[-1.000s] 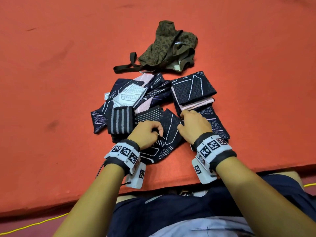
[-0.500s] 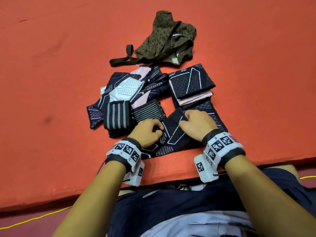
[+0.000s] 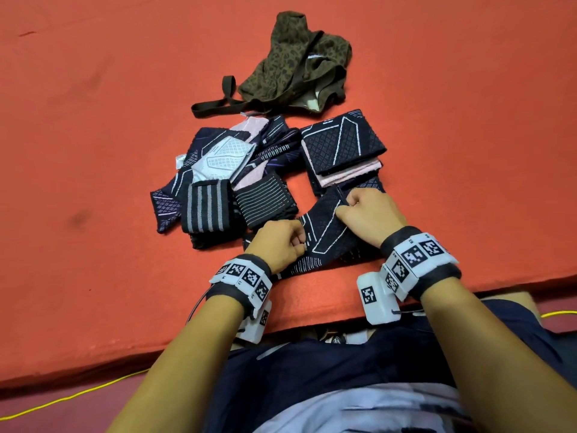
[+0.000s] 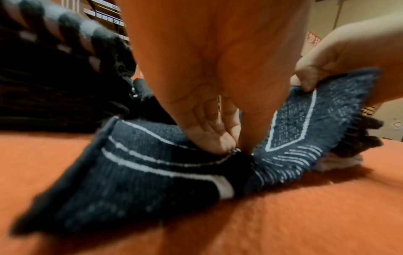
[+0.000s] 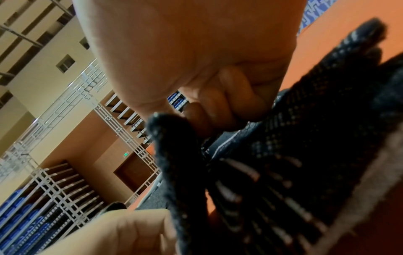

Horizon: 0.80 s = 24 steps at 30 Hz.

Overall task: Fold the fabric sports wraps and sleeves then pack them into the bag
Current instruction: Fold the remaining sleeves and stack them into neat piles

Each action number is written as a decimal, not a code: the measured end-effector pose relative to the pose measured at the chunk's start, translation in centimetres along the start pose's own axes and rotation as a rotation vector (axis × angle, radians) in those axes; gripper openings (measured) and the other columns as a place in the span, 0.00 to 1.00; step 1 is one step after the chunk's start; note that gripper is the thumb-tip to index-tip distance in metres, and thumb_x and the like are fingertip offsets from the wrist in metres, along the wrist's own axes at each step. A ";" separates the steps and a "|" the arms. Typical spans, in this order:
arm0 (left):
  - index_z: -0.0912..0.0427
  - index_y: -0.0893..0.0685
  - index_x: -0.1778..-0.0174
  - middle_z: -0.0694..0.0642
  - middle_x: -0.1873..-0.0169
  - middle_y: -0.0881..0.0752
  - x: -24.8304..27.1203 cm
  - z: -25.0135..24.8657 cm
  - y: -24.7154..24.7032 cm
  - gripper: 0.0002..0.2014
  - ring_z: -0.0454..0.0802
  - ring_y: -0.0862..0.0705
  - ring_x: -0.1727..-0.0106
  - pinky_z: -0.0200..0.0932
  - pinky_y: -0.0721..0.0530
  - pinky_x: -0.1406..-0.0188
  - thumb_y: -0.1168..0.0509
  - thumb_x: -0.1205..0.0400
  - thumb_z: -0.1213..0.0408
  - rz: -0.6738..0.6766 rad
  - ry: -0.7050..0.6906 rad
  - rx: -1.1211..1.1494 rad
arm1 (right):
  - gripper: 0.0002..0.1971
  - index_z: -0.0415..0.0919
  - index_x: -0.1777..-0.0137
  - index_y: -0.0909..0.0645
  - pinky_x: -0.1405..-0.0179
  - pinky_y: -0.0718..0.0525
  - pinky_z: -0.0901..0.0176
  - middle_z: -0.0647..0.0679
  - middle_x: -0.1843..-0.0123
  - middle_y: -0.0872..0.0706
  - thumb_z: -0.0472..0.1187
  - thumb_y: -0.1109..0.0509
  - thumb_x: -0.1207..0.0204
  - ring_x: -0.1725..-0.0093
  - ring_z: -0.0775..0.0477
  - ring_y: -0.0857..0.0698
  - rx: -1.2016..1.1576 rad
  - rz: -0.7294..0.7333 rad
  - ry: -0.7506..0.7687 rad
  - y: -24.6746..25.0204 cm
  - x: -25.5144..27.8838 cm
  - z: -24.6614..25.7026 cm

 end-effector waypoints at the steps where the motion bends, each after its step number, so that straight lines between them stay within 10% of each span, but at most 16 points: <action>1: 0.51 0.17 0.59 0.44 0.65 0.15 0.0 0.2 -0.4 0.06 0.44 0.15 0.61 0.47 0.14 0.49 0.28 0.24 0.66 0.006 0.010 0.017 | 0.11 0.46 0.68 0.33 0.66 0.24 0.48 0.47 0.68 0.25 0.45 0.32 0.32 0.66 0.42 0.25 -0.013 0.007 0.006 -0.1 0.1 0.2; 9: 0.55 0.17 0.51 0.44 0.67 0.16 -0.1 1.1 -0.4 0.06 0.37 0.20 0.68 0.27 0.27 0.64 0.31 0.21 0.67 -0.074 0.025 0.147 | 0.07 0.42 0.61 0.21 0.66 0.25 0.55 0.54 0.73 0.21 0.46 0.31 0.28 0.66 0.48 0.21 -0.071 0.171 0.137 -3.4 1.2 3.0; 20: 0.64 0.17 0.53 0.57 0.67 0.09 2.4 5.5 2.7 0.17 0.56 0.08 0.64 0.58 0.09 0.56 0.47 0.09 0.59 -0.179 0.200 0.559 | 0.03 0.48 0.56 0.23 0.52 0.14 0.47 0.50 0.61 0.13 0.45 0.34 0.26 0.57 0.43 0.15 0.139 0.251 0.276 -9.1 2.7 5.8; 24: 0.64 0.16 0.55 0.57 0.67 0.09 3.4 6.1 2.8 0.21 0.54 0.09 0.65 0.56 0.08 0.56 0.44 0.10 0.51 -0.184 0.234 0.550 | 0.03 0.48 0.51 0.22 0.51 0.13 0.45 0.49 0.59 0.13 0.45 0.33 0.22 0.55 0.43 0.14 0.119 0.270 0.270 -11.0 2.8 5.9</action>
Point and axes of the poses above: each hand's wrist, its own x-axis away from the middle knuckle, its own y-axis out of the back of the hand, z = x × y, the point moved 8 cm from there along -x, towards the middle knuckle
